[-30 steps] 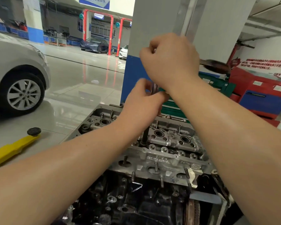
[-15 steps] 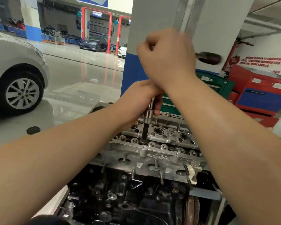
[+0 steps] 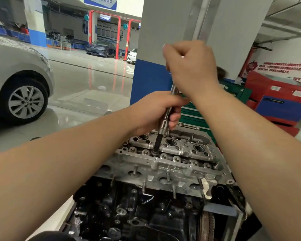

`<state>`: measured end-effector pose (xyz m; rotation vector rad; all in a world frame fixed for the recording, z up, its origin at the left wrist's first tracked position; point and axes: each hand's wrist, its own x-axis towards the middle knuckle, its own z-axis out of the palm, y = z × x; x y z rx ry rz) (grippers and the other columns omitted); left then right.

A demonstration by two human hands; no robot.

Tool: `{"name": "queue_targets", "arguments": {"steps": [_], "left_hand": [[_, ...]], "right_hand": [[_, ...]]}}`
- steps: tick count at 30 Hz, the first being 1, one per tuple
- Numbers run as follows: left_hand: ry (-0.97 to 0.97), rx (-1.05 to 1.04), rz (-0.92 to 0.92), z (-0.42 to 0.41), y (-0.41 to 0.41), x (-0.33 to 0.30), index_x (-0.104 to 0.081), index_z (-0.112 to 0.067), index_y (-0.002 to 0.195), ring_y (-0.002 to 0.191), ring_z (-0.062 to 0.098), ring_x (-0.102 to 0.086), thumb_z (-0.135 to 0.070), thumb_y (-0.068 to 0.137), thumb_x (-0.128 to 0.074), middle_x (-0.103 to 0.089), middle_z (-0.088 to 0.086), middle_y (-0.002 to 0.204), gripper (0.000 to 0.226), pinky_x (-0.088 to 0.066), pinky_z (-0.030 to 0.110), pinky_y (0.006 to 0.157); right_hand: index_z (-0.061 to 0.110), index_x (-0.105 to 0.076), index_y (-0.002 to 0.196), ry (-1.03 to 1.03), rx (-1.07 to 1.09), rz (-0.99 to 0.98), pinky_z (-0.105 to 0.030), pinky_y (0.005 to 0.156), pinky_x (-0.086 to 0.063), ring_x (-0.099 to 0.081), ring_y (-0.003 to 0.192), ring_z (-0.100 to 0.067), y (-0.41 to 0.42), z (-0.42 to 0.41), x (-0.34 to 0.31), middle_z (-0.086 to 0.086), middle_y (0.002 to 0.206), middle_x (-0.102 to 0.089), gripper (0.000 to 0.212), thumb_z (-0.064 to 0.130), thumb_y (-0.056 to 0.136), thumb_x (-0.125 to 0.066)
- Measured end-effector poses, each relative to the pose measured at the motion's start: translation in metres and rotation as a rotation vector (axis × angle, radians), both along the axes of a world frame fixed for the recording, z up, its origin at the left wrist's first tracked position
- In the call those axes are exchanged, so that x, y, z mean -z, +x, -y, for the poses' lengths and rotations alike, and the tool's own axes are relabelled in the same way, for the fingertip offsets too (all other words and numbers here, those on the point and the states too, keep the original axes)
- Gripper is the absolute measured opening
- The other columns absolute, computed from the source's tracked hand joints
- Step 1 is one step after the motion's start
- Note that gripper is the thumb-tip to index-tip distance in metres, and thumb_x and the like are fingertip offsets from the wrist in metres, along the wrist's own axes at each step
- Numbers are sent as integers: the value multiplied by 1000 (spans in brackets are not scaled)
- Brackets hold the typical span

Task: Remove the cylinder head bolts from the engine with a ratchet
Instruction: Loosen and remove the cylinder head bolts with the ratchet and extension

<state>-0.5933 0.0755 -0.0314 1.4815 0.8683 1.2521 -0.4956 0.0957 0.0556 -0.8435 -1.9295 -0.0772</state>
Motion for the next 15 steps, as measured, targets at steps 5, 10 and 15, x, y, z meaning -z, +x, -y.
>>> {"name": "queue_targets", "arguments": {"steps": [5, 10, 15], "left_hand": [[213, -514, -14, 12, 31, 13, -55, -23, 57, 43, 15, -45, -14, 73, -49, -51, -6, 42, 20, -35, 31, 50], [3, 29, 179, 7, 6, 4, -35, -25, 54, 43, 16, -15, -25, 83, -54, -22, -4, 46, 34, -23, 28, 49], [2, 10, 90, 8, 0, 2, -48, -16, 68, 48, 19, -36, -32, 92, -58, -39, 3, 52, 31, -39, 31, 55]], "right_hand": [[21, -37, 68, 324, 601, 313, -29, 51, -14, -39, 68, -30, -8, 26, 5, 3, 60, -25, 35, 46, 92, -46], [12, -56, 63, -33, -70, 77, -28, 55, -35, -48, 57, -18, -4, 20, -5, -6, 54, -48, 41, 44, 89, -54], [6, -56, 58, -183, -317, -41, -31, 58, -39, -48, 60, -19, -5, 11, -7, -9, 57, -53, 40, 24, 94, -60]]}}
